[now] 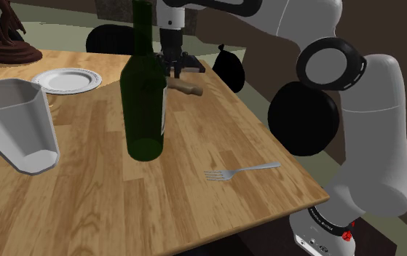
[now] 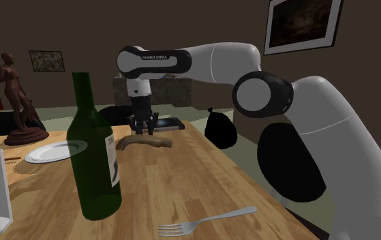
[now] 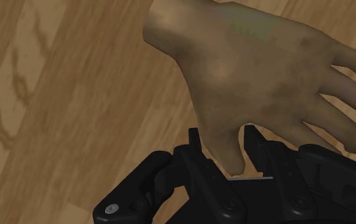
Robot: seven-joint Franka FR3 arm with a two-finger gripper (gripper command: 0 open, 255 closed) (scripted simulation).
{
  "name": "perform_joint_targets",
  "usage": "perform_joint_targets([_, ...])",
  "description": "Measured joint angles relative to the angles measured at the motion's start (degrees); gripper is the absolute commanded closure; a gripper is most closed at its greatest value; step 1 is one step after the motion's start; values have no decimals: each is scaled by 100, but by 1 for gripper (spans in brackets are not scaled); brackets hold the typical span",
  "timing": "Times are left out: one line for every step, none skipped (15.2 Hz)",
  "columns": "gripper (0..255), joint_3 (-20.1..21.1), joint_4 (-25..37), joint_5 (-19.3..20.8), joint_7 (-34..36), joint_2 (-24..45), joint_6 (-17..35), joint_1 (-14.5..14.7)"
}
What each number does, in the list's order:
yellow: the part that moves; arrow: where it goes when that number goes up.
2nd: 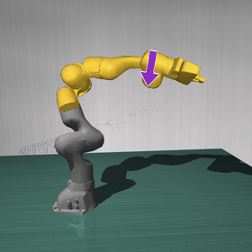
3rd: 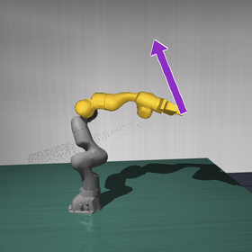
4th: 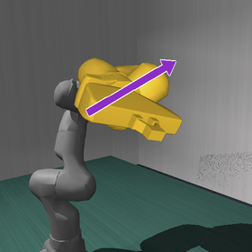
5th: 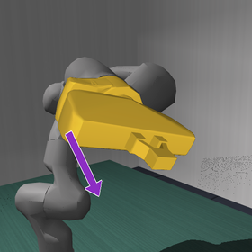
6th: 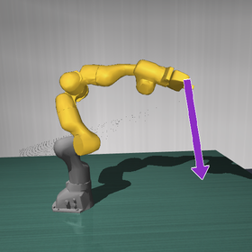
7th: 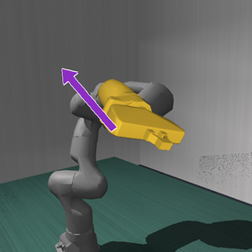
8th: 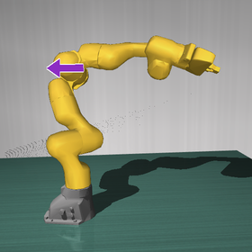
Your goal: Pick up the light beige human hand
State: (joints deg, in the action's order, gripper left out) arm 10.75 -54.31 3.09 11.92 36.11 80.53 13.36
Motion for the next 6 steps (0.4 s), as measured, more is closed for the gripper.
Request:
perform_joint_targets([255, -1, 156, 6, 4, 50, -106, 16])
perform_joint_targets([255, -2, 336, 14, 11, 108, -227, 37])
perform_joint_targets([255, -5, 565, 24, 16, 196, -366, 63])
perform_joint_targets([255, -7, 698, 29, 14, 228, -469, 73])
perform_joint_targets([255, -11, 881, 37, 9, 292, -585, 86])
perform_joint_targets([255, -19, 1124, 50, -2, 398, -721, 104])
